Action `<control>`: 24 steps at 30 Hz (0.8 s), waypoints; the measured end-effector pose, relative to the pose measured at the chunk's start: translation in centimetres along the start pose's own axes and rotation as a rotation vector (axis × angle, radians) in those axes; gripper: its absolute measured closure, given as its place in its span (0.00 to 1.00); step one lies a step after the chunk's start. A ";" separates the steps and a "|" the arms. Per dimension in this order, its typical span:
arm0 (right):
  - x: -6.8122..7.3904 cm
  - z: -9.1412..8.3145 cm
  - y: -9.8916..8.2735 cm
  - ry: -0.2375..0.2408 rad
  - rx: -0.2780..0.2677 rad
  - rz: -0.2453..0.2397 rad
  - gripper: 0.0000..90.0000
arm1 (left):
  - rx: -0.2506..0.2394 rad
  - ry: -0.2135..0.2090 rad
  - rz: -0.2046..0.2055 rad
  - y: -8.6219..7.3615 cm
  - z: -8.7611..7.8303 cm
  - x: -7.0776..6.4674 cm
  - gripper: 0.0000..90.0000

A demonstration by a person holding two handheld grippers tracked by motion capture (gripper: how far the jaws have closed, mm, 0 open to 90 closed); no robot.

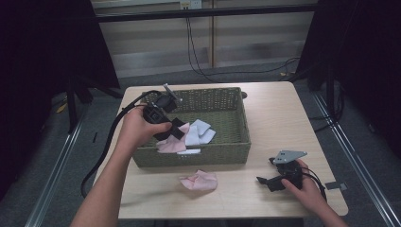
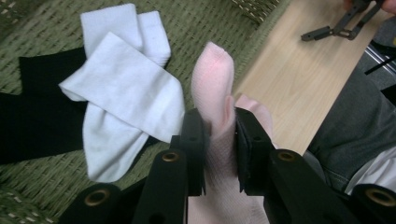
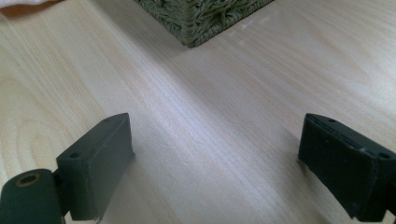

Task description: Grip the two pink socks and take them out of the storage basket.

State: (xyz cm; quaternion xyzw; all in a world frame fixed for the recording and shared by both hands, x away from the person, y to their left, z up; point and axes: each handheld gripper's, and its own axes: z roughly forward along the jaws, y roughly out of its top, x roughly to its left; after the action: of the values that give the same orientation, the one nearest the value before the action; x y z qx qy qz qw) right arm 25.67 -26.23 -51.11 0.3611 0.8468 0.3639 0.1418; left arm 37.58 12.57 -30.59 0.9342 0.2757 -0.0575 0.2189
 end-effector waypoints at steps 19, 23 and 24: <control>0.0 0.0 0.0 0.000 0.004 0.001 0.10 | -0.014 -0.012 0.031 -1.1 0.4 -1.2 0.84; 0.0 0.0 0.0 0.000 0.004 0.002 0.10 | -0.015 -0.015 0.029 -1.4 0.6 -1.2 0.84; 0.0 0.0 0.0 0.000 0.005 0.003 0.10 | -0.011 -0.016 0.033 -1.5 0.6 -1.2 0.84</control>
State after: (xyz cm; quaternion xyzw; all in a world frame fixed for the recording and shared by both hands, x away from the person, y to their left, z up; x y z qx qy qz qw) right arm 25.62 -26.24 -51.09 0.3626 0.8472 0.3620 0.1405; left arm 35.79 12.88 -31.41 0.9369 0.2587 -0.0596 0.2273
